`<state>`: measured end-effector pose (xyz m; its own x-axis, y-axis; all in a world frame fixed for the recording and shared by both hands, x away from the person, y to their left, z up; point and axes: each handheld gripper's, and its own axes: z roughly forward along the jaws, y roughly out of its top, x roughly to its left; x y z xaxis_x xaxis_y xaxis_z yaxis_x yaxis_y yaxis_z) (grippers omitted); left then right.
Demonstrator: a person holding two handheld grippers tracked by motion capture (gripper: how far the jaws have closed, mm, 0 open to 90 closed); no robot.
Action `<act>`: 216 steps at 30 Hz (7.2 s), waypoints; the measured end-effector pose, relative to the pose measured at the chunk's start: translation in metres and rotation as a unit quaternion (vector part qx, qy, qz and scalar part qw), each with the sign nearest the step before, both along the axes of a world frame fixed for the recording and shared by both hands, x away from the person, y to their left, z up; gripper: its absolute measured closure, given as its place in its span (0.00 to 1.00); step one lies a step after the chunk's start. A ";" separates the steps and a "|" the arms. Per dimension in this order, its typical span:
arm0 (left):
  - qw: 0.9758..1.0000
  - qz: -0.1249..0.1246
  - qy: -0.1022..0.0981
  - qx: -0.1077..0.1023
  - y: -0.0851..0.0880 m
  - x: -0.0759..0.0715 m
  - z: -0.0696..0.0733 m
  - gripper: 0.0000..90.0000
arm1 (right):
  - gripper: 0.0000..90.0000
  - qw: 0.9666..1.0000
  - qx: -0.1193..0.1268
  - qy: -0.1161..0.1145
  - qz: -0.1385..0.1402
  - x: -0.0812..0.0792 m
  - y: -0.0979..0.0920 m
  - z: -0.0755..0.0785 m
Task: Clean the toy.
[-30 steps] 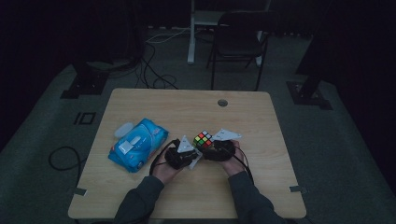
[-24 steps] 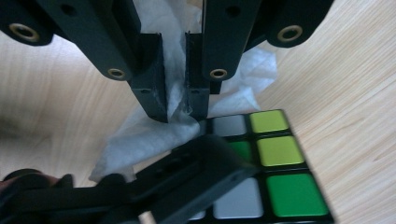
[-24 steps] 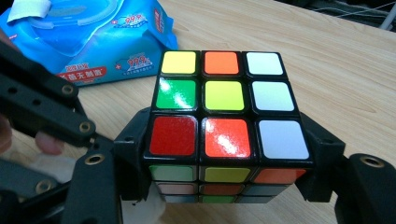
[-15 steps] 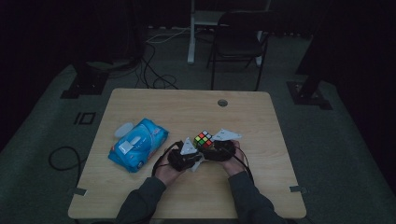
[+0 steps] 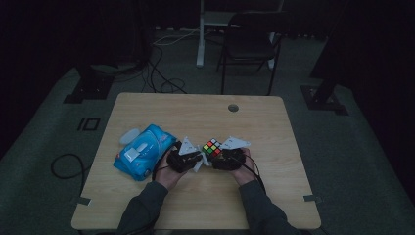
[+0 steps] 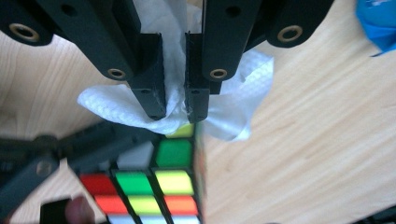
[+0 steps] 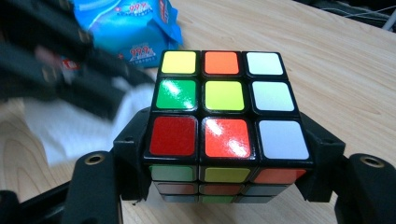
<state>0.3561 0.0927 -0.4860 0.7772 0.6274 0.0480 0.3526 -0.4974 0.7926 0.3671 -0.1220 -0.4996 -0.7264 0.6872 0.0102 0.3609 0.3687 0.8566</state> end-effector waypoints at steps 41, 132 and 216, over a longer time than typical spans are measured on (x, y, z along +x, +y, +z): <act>0.998 0.023 -0.005 -0.059 0.020 0.007 0.018 0.91 | 0.38 0.998 -0.032 -0.014 0.043 -0.012 0.019 -0.003; 0.997 0.009 0.056 -0.056 0.027 0.014 -0.014 0.91 | 0.38 0.998 -0.012 -0.032 0.056 -0.016 0.015 0.007; 0.992 -0.039 0.098 -0.070 -0.007 0.066 0.010 0.90 | 0.38 0.992 -0.057 -0.031 0.109 -0.027 0.041 -0.013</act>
<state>0.4222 0.0858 -0.4763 0.8090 0.5557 -0.1915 0.4717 -0.4194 0.7756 0.3398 -0.0806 -0.5125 -0.8542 0.5086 -0.1079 0.2105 0.5280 0.8227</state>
